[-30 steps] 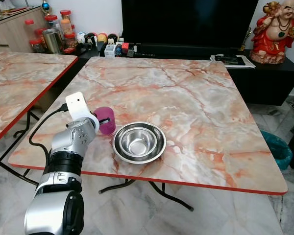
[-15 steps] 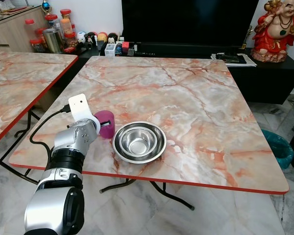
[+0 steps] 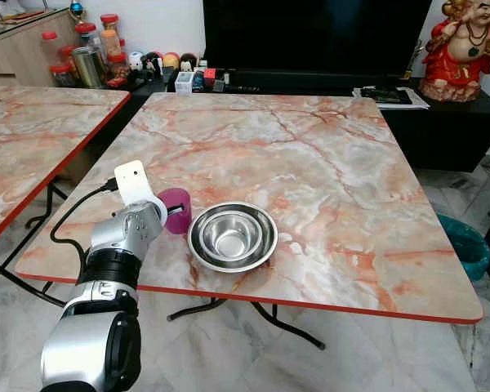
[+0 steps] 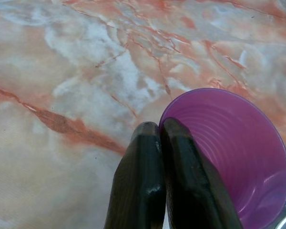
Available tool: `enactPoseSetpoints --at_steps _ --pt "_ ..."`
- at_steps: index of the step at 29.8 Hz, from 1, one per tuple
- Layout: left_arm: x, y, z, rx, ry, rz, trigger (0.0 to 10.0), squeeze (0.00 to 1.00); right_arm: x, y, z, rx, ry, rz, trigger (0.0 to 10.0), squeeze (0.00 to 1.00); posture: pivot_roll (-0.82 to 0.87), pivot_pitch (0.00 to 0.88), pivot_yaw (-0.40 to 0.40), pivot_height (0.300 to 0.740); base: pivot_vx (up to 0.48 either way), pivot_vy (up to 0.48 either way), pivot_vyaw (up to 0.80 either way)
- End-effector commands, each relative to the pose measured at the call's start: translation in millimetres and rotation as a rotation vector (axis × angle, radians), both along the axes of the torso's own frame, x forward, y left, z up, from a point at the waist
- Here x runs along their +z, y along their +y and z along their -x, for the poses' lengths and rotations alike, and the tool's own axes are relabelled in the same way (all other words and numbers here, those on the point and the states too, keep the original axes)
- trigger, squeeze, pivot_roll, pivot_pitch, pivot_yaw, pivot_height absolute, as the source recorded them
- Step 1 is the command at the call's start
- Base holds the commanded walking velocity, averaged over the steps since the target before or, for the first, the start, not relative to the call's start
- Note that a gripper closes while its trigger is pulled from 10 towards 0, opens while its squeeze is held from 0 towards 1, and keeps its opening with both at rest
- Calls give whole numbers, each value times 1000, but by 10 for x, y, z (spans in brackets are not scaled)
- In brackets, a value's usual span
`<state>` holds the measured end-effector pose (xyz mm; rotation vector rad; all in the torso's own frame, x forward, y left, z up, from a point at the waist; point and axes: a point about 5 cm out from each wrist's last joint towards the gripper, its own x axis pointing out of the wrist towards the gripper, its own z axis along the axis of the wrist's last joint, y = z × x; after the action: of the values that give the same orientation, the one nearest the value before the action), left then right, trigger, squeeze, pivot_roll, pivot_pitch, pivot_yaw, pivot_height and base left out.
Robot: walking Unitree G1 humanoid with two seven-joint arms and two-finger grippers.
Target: Setting the table
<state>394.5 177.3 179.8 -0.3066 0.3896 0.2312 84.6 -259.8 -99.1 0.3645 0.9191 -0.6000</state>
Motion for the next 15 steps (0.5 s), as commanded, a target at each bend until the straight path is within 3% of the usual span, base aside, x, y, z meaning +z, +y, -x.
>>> enactPoseSetpoints --at_steps 1,3,4,6,7,12,13,14,15 --pt "-1 -5 -8 -2 6 -11 10000 608 -1 -11 25 -20 -1 3 10000 0 38 63 14 740 0 0 0" --pt "0 -5 -8 -2 6 -11 10000 608 -1 -11 26 -21 -2 3 10000 0 38 63 14 740 0 0 0" --pt "2 -5 -10 -2 5 -8 10000 686 -1 -11 25 -20 -1 3 10000 0 38 64 13 740 0 0 0" --pt "4 -6 -12 -1 4 -6 10000 651 0 -12 25 -20 -1 3 10000 0 38 64 13 740 0 0 0" --pt "8 -6 -13 -3 1 -3 10000 0 -1 -11 25 -19 -1 3 10000 0 37 65 14 740 0 0 0" --pt "14 2 -13 3 -2 0 10000 0 -2 -9 27 -22 -1 3 10000 0 38 64 15 740 0 0 0" --pt "16 3 -13 4 -3 2 10000 129 -2 -9 27 -21 -1 3 10000 0 38 64 14 740 0 0 0" --pt "19 2 -14 3 -4 3 10000 1000 -2 -8 26 -21 -1 3 10000 0 38 64 15 740 0 0 0" --pt "21 2 -14 3 -5 3 10000 1000 -2 -7 26 -21 -1 3 10000 0 38 64 16 740 0 0 0"
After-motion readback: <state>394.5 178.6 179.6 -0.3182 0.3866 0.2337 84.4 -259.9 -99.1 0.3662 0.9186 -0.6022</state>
